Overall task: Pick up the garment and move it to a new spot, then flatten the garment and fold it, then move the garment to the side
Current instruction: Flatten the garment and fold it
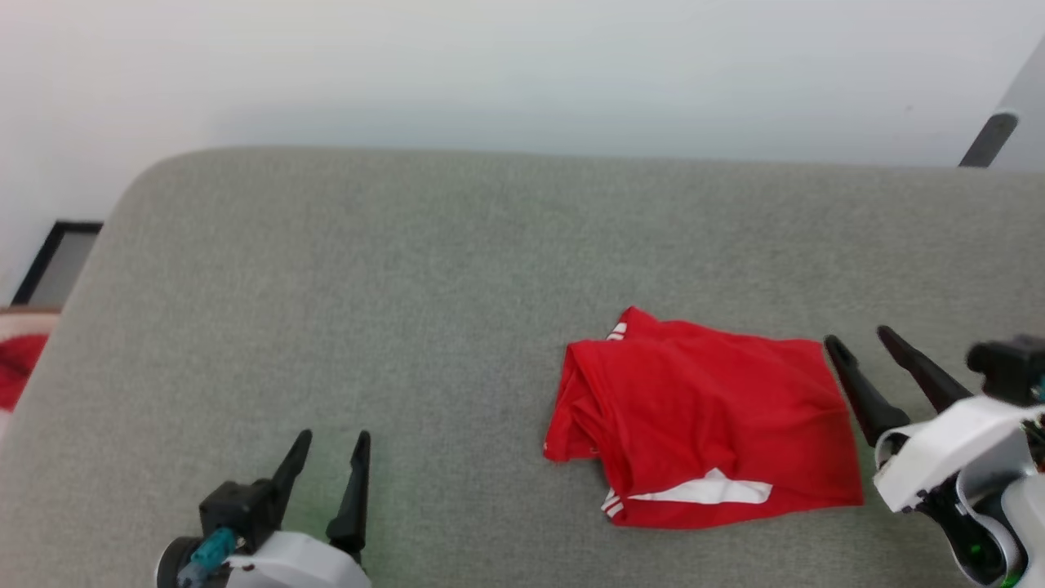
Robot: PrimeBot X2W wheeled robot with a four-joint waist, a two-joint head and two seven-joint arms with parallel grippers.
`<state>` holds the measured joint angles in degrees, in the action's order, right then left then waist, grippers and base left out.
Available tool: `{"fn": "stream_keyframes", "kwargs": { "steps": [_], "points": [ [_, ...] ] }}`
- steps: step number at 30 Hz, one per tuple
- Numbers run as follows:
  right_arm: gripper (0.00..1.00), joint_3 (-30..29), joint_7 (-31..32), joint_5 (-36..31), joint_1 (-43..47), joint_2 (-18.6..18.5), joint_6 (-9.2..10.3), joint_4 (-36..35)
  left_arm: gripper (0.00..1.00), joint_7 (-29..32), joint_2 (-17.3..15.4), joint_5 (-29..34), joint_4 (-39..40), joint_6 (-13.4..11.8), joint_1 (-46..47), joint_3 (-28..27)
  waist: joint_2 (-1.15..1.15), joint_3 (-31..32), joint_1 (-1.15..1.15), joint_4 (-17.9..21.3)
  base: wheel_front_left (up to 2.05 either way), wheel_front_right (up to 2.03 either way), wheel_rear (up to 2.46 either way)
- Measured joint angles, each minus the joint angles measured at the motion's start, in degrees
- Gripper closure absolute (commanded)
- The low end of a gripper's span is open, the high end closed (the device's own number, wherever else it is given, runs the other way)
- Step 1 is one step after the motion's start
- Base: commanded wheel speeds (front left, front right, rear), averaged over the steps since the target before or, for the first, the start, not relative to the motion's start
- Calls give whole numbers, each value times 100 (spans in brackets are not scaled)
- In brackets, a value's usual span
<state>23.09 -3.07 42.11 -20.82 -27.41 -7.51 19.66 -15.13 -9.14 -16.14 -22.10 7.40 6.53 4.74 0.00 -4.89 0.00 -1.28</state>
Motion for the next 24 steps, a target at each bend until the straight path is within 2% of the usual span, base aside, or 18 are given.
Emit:
{"fn": "stream_keyframes", "kwargs": {
  "steps": [10,24],
  "points": [
    [0,-364,-849,-305,418,170,0,321,0,0,-164,-44,141,0,-355,-102,0,477,0,176,0,0,0],
    [0,-1361,-939,-933,1513,498,0,-357,0,0,-132,71,777,0,-1081,-398,0,669,0,178,0,0,0]
  ]
}}
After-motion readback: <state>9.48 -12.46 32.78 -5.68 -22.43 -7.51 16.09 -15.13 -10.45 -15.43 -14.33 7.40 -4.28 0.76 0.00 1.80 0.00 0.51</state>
